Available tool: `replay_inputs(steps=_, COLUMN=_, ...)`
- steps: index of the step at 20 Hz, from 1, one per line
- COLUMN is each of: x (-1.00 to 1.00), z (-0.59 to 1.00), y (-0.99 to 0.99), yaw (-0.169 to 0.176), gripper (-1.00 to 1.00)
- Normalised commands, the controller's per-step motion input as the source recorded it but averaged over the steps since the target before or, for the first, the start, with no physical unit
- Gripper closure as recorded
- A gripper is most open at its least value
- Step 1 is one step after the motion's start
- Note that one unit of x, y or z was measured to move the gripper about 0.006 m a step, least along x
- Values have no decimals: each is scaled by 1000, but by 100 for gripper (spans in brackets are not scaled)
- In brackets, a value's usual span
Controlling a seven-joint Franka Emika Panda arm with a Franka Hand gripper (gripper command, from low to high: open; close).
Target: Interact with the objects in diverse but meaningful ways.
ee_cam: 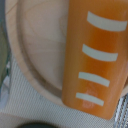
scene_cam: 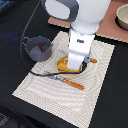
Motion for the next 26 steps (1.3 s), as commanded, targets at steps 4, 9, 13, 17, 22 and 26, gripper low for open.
replay_inputs(steps=4, x=-256, z=-212, y=-311, yaw=16, gripper=-100)
replay_inputs(steps=9, x=-249, z=-248, y=-315, yaw=0, gripper=-100)
replay_inputs(steps=13, x=-268, z=-271, y=-262, yaw=0, gripper=-100)
replay_inputs(steps=17, x=-310, z=-289, y=-281, yaw=0, gripper=100)
replay_inputs(steps=22, x=-277, z=-222, y=-293, yaw=0, gripper=100)
replay_inputs(steps=26, x=-239, z=-213, y=-321, yaw=0, gripper=100)
